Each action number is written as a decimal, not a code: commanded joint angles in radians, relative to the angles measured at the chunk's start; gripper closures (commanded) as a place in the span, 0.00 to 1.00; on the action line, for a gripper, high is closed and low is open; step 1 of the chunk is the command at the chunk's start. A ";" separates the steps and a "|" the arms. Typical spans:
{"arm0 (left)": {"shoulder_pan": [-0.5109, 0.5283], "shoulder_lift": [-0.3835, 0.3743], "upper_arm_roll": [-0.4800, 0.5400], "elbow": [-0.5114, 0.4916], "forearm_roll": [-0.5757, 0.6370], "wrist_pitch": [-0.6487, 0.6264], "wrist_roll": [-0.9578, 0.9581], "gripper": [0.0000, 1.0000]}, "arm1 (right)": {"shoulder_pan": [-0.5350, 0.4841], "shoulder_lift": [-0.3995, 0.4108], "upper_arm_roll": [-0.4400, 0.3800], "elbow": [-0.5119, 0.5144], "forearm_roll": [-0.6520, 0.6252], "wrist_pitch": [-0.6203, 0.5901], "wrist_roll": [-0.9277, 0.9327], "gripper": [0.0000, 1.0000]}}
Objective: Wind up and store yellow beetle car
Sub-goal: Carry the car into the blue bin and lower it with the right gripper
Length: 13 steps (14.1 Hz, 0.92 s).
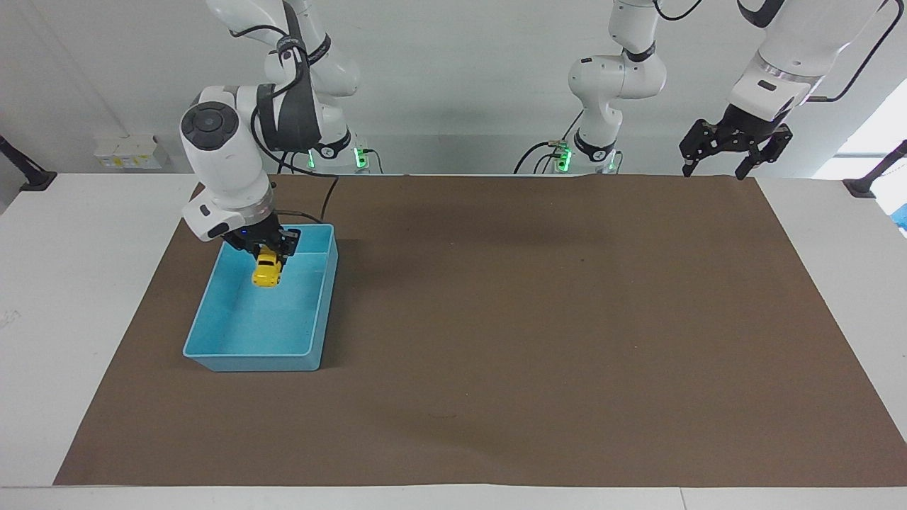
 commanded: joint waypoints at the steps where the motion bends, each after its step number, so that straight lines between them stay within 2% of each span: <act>1: 0.018 -0.005 -0.009 0.009 0.000 -0.020 0.014 0.00 | -0.032 -0.061 0.009 -0.091 -0.014 0.066 -0.048 1.00; 4: 0.018 -0.005 -0.009 0.009 0.000 -0.020 0.014 0.00 | -0.056 -0.102 0.010 -0.197 -0.013 0.178 -0.074 1.00; 13: 0.018 -0.005 -0.009 0.009 0.000 -0.020 0.014 0.00 | -0.066 -0.072 0.010 -0.341 -0.013 0.394 -0.076 1.00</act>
